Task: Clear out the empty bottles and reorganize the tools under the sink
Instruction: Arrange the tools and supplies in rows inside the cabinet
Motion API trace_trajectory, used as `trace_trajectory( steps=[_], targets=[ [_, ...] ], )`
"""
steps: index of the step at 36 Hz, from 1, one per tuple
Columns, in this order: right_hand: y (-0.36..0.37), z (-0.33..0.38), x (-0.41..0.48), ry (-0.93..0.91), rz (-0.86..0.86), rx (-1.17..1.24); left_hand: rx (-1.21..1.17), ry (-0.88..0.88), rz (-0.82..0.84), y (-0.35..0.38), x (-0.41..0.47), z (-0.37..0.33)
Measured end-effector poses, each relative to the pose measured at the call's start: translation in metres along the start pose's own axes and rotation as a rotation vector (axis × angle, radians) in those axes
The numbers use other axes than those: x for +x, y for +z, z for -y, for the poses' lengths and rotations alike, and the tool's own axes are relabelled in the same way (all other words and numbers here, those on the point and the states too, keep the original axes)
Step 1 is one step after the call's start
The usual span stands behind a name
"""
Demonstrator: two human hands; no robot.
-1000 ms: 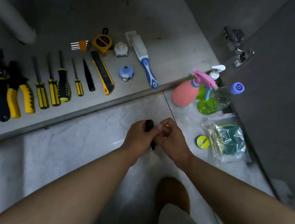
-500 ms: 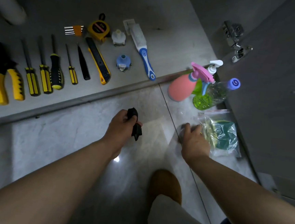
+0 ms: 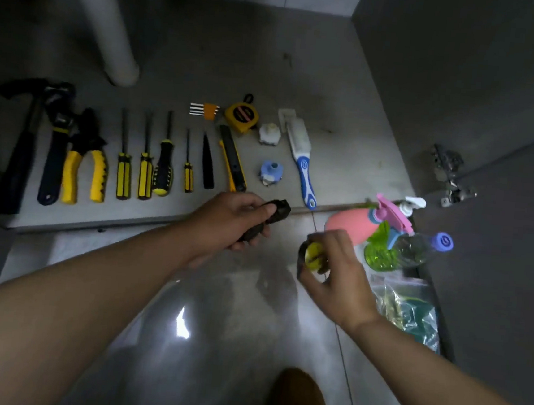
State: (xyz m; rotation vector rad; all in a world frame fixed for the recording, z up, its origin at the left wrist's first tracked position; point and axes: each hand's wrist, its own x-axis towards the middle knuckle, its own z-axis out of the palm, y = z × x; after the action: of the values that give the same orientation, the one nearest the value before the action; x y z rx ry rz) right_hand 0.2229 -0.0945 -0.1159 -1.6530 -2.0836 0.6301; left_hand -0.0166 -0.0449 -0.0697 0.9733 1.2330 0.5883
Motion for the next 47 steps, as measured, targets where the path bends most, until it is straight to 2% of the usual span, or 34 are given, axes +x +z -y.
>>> trace_trajectory(
  steps=[2,4,10,15,18,22,23,27,31,47],
  targets=[
    [-0.011,0.004,0.036,0.019,-0.128,0.036,-0.021,0.042,-0.061,-0.007,0.004,-0.005],
    [-0.023,0.001,0.076,0.093,-0.176,0.023,-0.047,0.051,-0.11,-0.012,0.008,-0.008],
    [-0.039,-0.012,0.181,0.304,-0.132,-0.152,-0.177,0.078,-0.185,-0.025,0.018,-0.01],
    [-0.026,-0.014,0.224,0.424,-0.097,-0.204,-0.265,0.089,-0.234,-0.036,0.022,-0.004],
    [-0.019,-0.01,0.227,0.455,-0.105,-0.18,-0.292,0.082,-0.257,-0.041,0.024,0.0],
    [-0.008,0.005,0.196,0.5,-0.229,-0.177,-0.321,0.076,-0.272,-0.043,0.026,0.003],
    [-0.005,0.008,0.184,0.485,-0.216,-0.193,-0.326,0.075,-0.276,-0.043,0.026,0.003],
    [0.001,0.017,0.145,0.344,0.033,-0.292,-0.338,0.072,-0.302,-0.042,0.028,-0.003],
    [0.004,0.024,0.149,0.346,0.08,-0.312,-0.354,0.071,-0.32,-0.04,0.027,-0.01],
    [0.03,0.035,0.188,0.384,-0.037,-0.201,-0.383,0.049,-0.304,-0.048,0.03,-0.001]
  ],
)
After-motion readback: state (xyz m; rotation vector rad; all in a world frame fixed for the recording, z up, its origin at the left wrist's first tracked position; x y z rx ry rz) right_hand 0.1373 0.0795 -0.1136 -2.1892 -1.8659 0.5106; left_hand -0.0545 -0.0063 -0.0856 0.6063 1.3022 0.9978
